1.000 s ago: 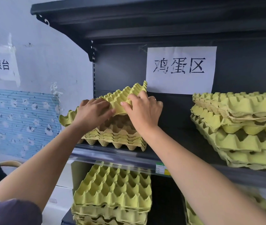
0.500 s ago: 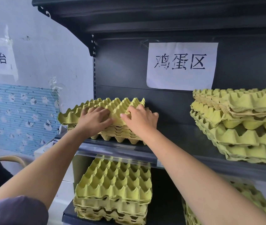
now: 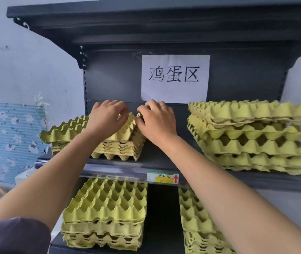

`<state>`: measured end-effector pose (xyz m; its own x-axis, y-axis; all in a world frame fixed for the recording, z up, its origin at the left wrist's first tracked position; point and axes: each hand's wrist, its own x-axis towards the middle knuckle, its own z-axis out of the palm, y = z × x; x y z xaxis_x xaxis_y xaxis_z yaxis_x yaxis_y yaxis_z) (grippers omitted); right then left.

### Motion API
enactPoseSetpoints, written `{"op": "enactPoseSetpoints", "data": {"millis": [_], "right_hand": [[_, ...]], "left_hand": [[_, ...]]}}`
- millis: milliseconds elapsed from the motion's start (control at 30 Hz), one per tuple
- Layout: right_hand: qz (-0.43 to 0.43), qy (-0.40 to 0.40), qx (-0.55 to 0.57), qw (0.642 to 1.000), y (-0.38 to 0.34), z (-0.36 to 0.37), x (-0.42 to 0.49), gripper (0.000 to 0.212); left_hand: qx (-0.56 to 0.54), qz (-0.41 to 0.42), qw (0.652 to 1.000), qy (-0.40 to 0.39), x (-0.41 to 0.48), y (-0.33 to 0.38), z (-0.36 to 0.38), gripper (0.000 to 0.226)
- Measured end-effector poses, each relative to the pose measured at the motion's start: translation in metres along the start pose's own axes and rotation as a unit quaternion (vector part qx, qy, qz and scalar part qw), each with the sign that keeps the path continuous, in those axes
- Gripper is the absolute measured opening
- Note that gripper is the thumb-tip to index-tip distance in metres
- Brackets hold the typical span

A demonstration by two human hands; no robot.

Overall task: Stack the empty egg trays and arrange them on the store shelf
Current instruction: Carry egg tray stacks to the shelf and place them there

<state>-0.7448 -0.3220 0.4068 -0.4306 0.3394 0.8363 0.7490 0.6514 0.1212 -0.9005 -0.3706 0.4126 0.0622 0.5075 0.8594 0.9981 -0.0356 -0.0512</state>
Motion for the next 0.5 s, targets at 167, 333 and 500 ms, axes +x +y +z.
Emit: {"op": "enactPoseSetpoints", "data": {"millis": [167,333,500], "right_hand": [[0.012,0.061,-0.062,0.996,0.063,-0.064,-0.034,0.021],[0.049,0.098,-0.111,0.988,0.154,-0.135,-0.099,0.018],[0.11,0.077,-0.176,0.975,0.246,-0.196,-0.177,0.015]], "left_hand": [[-0.033,0.057,0.997,0.04,0.02,0.094,-0.005,0.027],[-0.098,0.121,0.987,0.042,0.024,0.214,-0.002,0.029],[-0.175,0.185,0.966,0.045,0.017,0.337,0.004,0.032]]}}
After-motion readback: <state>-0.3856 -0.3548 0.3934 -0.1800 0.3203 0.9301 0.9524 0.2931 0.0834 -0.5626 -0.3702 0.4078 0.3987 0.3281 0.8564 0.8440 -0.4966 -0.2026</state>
